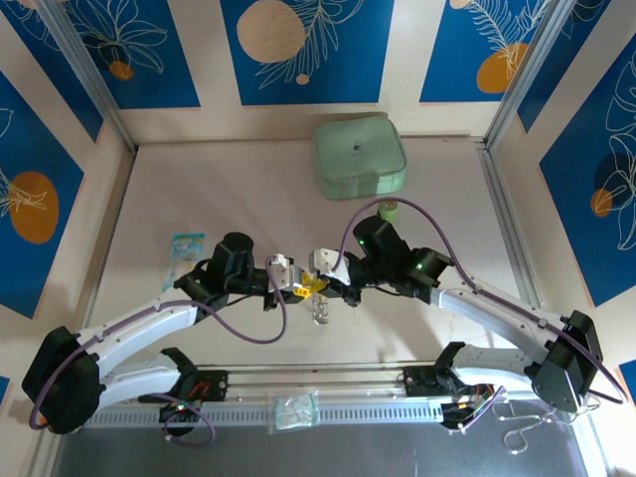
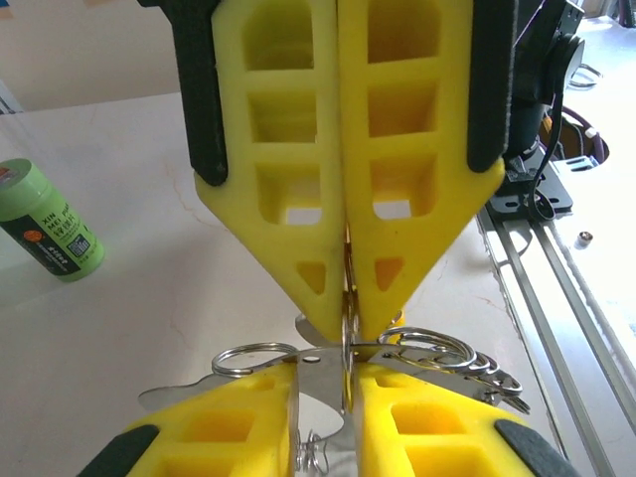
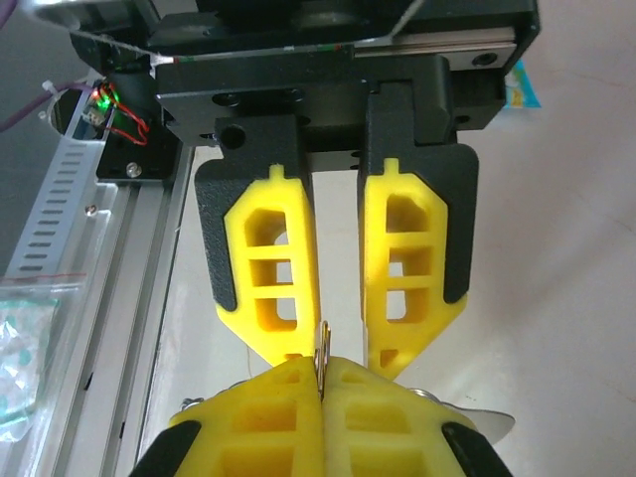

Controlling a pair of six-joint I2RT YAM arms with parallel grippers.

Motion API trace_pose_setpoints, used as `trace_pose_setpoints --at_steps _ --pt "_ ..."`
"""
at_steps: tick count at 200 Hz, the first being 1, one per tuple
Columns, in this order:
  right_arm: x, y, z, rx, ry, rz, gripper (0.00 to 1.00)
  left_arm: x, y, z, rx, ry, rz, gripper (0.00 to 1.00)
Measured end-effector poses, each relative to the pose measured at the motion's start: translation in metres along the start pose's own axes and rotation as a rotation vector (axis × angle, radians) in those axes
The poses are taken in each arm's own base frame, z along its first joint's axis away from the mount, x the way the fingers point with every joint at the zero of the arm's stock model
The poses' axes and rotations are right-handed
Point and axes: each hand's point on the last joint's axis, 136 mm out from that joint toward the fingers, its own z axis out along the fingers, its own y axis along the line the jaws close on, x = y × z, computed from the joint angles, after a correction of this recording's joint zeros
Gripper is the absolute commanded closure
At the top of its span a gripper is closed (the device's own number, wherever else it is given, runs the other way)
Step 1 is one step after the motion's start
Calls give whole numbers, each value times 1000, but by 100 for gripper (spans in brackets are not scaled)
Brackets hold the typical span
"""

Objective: Put the keys on the keyring

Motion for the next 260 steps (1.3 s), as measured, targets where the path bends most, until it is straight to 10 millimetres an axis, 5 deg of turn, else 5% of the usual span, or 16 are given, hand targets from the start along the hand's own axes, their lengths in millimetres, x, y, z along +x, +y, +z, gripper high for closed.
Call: trace_pose_setpoints --at_steps 38,64,102,166,205,260 --pt "2 -1 3 -5 40 -17 100 3 -2 0 8 10 -7 96" --pt "1 -4 0 7 25 10 70 3 -2 0 10 10 -6 100" --pt "3 -3 -21 75 -85 76 64 2 0 0 1 8 0 100" --pt "6 2 -13 108 -133 164 68 -1 1 0 -6 -5 12 100" --pt "4 -4 -14 136 -142 175 84 -1 1 0 -6 -5 13 100" --pt "6 -6 -13 151 -133 172 95 -1 1 0 -6 -5 13 100"
